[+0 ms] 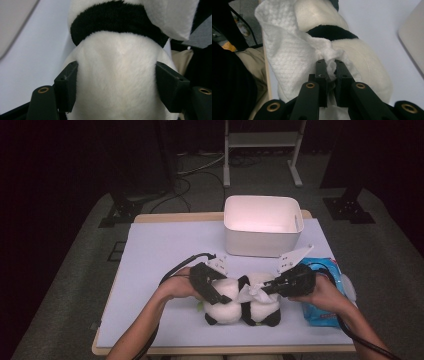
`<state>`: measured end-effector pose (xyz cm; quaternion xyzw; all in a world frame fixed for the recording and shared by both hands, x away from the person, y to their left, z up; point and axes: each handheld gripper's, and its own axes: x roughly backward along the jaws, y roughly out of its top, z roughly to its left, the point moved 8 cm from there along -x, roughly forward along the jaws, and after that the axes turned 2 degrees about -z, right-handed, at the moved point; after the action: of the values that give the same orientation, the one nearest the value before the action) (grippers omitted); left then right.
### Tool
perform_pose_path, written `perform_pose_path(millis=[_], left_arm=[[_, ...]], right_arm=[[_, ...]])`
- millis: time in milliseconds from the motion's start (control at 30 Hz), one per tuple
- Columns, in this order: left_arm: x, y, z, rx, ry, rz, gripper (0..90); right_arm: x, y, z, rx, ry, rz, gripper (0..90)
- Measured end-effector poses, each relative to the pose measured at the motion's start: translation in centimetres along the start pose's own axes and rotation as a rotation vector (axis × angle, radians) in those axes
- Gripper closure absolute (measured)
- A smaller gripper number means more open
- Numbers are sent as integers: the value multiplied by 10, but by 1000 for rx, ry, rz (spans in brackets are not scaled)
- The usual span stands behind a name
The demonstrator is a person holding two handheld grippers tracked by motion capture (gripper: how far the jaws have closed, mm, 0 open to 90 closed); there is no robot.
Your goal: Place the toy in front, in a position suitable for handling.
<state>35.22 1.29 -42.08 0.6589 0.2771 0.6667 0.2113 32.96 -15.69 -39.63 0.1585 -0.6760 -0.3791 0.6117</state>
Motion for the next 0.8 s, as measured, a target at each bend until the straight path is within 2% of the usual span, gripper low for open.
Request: perform_pose_path(millis=[167,267,467,633,767,800], left_arm=[[5,1,10,-28,38,26,281],[4,1,11,-30,32,19,278],[1,2,8,-35,24,-4,258],[1,-4,8,-8,16,-26,224],[3,-7,9,13,12,-50,186],[3,-7,9,31,10,-68,178]], right_arm=[[-2,6,-8,6,-25,-4,820],[-5,13,-10,8,-23,-12,820],[-18,28,-8,46,-13,5,819],[-31,36,-7,62,2,27,819],[-26,33,-11,56,-5,40,818],[-24,32,-11,51,-6,43,818]])
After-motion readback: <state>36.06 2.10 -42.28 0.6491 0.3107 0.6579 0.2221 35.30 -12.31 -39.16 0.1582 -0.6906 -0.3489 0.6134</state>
